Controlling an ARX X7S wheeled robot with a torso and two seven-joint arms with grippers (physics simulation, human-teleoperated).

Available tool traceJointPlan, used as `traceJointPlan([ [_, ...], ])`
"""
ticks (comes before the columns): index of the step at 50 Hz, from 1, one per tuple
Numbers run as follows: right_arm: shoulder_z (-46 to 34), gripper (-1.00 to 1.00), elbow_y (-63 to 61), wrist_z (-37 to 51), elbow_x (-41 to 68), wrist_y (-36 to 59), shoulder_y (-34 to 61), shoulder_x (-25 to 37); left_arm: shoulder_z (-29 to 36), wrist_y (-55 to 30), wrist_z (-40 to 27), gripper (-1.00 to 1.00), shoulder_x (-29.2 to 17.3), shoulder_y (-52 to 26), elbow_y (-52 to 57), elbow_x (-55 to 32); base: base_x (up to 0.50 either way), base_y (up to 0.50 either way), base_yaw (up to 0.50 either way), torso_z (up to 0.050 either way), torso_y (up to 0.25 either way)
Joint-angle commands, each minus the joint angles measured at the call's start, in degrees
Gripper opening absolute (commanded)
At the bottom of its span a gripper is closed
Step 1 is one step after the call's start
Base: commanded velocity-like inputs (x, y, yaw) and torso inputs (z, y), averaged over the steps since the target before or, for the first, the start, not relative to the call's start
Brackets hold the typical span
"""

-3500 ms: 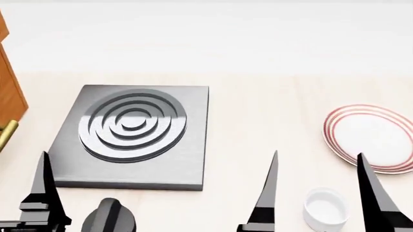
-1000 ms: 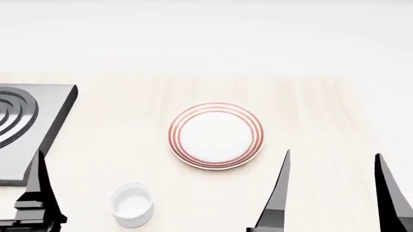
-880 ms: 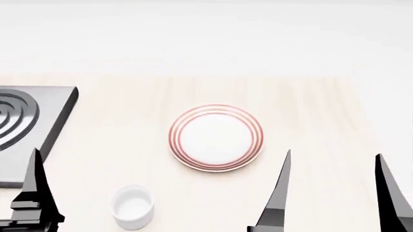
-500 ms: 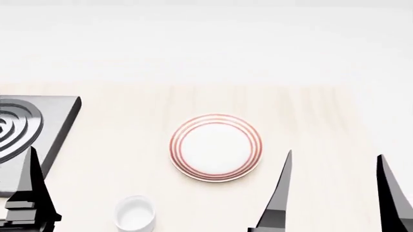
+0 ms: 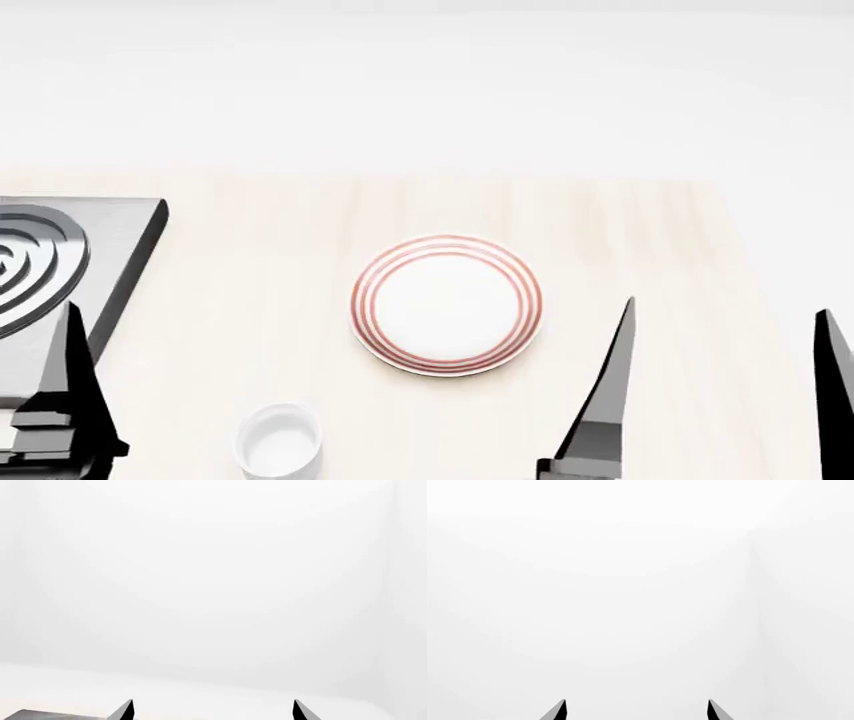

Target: Pick the akita bowl on the cookies box and place it on the plate.

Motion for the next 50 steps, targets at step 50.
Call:
traceJointPlan([
  [50, -1.02, 1.00, 0.02, 0.65, -0.41, 0.45, 0.25, 2.44, 0.40, 2.16, -0.80, 1.00, -0.97, 0.42, -0.99, -0.50, 0.00, 0.00, 0.00, 0.000, -0.195],
])
